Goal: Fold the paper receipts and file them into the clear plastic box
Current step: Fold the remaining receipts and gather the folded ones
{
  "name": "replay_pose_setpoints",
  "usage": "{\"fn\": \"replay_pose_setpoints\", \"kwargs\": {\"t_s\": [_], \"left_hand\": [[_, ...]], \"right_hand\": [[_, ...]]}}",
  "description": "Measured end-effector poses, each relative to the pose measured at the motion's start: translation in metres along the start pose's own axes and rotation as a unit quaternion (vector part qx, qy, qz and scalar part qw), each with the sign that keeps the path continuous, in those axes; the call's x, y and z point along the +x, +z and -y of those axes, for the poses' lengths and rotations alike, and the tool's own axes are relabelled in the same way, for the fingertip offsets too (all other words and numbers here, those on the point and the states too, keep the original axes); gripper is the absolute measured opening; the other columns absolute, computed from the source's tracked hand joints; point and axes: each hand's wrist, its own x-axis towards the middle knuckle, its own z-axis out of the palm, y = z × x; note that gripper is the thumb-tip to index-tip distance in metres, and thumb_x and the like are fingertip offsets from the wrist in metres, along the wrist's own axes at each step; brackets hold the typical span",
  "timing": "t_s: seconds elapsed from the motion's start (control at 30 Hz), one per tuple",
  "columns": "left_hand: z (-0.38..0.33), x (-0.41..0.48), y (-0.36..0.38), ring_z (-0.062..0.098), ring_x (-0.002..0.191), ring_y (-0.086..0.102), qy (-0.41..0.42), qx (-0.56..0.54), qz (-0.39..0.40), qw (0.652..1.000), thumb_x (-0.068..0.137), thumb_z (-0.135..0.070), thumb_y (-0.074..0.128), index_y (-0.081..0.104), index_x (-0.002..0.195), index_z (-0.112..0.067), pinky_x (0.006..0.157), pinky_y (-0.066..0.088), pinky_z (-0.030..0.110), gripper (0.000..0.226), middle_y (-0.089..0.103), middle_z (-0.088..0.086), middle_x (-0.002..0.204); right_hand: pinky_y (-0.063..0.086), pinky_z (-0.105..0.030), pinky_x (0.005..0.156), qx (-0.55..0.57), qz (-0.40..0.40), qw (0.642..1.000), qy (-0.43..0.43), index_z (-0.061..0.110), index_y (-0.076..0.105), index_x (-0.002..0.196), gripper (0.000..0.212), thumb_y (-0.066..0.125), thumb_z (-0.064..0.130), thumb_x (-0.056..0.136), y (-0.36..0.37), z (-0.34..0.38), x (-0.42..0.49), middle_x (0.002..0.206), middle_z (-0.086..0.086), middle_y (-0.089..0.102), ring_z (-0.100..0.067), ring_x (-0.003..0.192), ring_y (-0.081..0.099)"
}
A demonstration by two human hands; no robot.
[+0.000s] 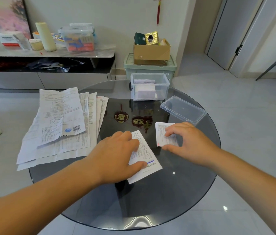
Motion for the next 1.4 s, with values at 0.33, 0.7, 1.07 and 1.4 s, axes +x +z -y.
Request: {"fn": "replay_pose_setpoints", "kwargs": {"t_s": [0.33, 0.7, 1.07, 1.4], "left_hand": [[-0.017, 0.048, -0.003, 0.003, 0.113, 0.053, 0.084, -0.157, -0.017, 0.984, 0.095, -0.042, 0.06, 0.067, 0.115, -0.03, 0.098, 0.047, 0.027, 0.024, 0.059, -0.015, 0.123], [-0.015, 0.065, 0.014, 0.005, 0.097, 0.057, 0.049, -0.186, -0.055, 0.98, 0.095, -0.036, 0.061, 0.063, 0.124, -0.032, 0.09, 0.05, 0.032, 0.029, 0.067, -0.013, 0.114], [-0.017, 0.064, 0.028, 0.014, 0.123, 0.036, 0.12, -0.027, -0.058, 0.991, 0.098, -0.053, 0.046, 0.062, 0.132, -0.036, 0.105, 0.034, 0.035, 0.041, 0.046, -0.006, 0.128], [-0.012, 0.062, 0.028, 0.009, 0.134, 0.035, 0.125, -0.045, -0.03, 0.991, 0.099, -0.054, 0.044, 0.051, 0.143, -0.034, 0.112, 0.03, 0.032, 0.049, 0.045, -0.011, 0.145]], "right_hand": [[0.049, -0.035, 0.088, -0.048, -0.016, 0.996, -0.067, 0.029, 0.066, 0.113, 0.025, 0.062, 0.044, 0.093, -0.002, -0.006, -0.005, 0.114, 0.01, 0.066, -0.01, 0.108, 0.052], [0.048, -0.025, 0.072, 0.119, -0.075, 0.99, 0.006, 0.031, 0.066, 0.096, 0.01, 0.059, 0.025, 0.099, 0.001, -0.015, 0.015, 0.09, 0.015, 0.067, -0.005, 0.084, 0.062], [0.026, -0.037, 0.088, 0.009, -0.06, 0.987, 0.146, 0.04, 0.054, 0.122, 0.048, 0.071, 0.059, 0.081, 0.008, -0.013, 0.02, 0.118, 0.011, 0.057, -0.019, 0.12, 0.042], [0.03, -0.042, 0.101, -0.008, -0.027, 0.976, 0.215, 0.046, 0.039, 0.139, 0.069, 0.07, 0.062, 0.08, 0.003, -0.007, 0.024, 0.135, 0.003, 0.051, -0.027, 0.131, 0.039]]}}
